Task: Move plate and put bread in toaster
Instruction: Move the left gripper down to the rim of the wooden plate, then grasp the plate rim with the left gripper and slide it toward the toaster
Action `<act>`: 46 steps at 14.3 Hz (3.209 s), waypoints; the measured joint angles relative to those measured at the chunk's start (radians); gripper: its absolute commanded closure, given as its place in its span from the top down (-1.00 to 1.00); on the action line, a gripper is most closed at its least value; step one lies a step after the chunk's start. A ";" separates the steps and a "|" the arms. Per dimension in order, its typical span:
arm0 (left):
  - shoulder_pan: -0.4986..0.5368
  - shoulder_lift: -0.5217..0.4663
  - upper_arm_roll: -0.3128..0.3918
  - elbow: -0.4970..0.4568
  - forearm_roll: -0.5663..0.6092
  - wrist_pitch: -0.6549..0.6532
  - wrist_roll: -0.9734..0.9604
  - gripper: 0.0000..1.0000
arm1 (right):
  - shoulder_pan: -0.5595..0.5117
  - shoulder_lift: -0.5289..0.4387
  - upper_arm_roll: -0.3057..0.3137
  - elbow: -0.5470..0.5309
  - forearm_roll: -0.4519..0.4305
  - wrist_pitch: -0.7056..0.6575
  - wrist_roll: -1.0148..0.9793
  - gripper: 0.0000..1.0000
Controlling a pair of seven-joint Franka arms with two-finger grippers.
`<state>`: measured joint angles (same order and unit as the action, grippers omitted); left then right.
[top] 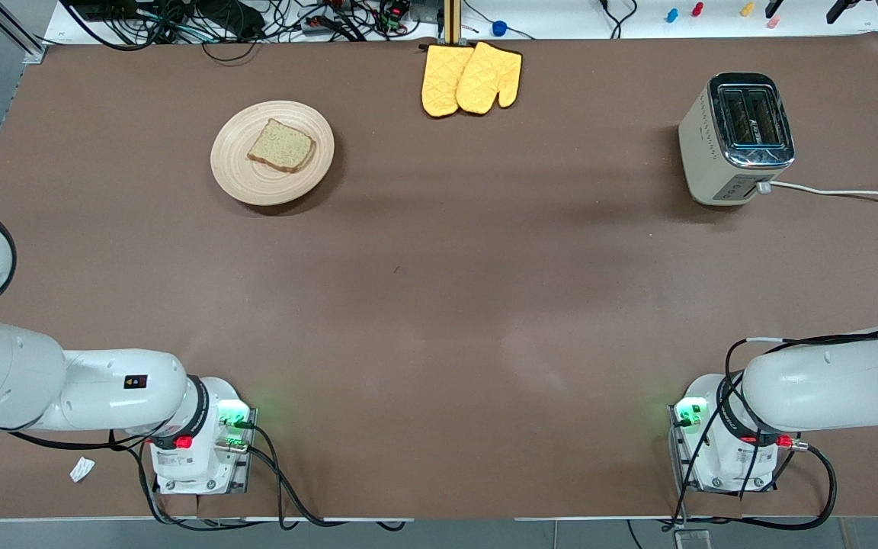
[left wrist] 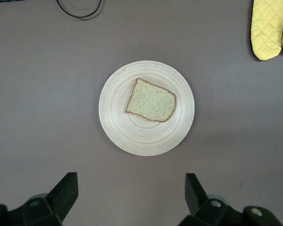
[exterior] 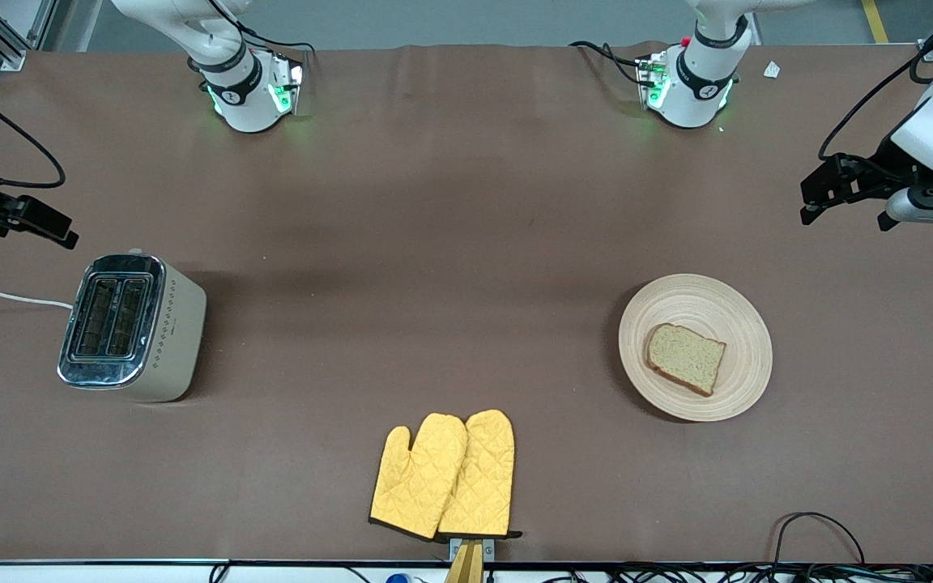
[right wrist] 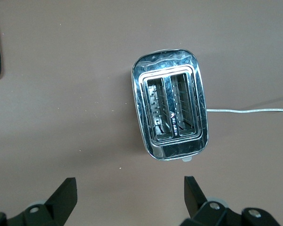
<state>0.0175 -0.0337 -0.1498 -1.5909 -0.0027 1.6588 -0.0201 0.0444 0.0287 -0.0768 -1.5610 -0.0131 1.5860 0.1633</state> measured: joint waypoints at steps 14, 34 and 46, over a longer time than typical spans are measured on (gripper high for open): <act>0.201 0.226 0.011 -0.008 -0.279 -0.020 0.114 1.00 | 0.000 0.000 -0.001 0.001 0.051 -0.032 0.000 1.00; 0.399 0.923 0.010 0.167 -0.611 0.093 0.812 -0.77 | -0.002 0.000 -0.005 0.002 0.130 -0.031 0.000 1.00; 0.340 0.933 -0.267 0.212 -0.647 0.204 0.651 -1.00 | 0.053 0.031 0.002 -0.006 0.132 0.027 0.003 1.00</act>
<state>0.3577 0.8994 -0.4168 -1.3787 -0.6500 1.8627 0.6309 0.0978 0.0601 -0.0750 -1.5666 0.1188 1.6133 0.1663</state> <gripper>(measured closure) 0.881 0.000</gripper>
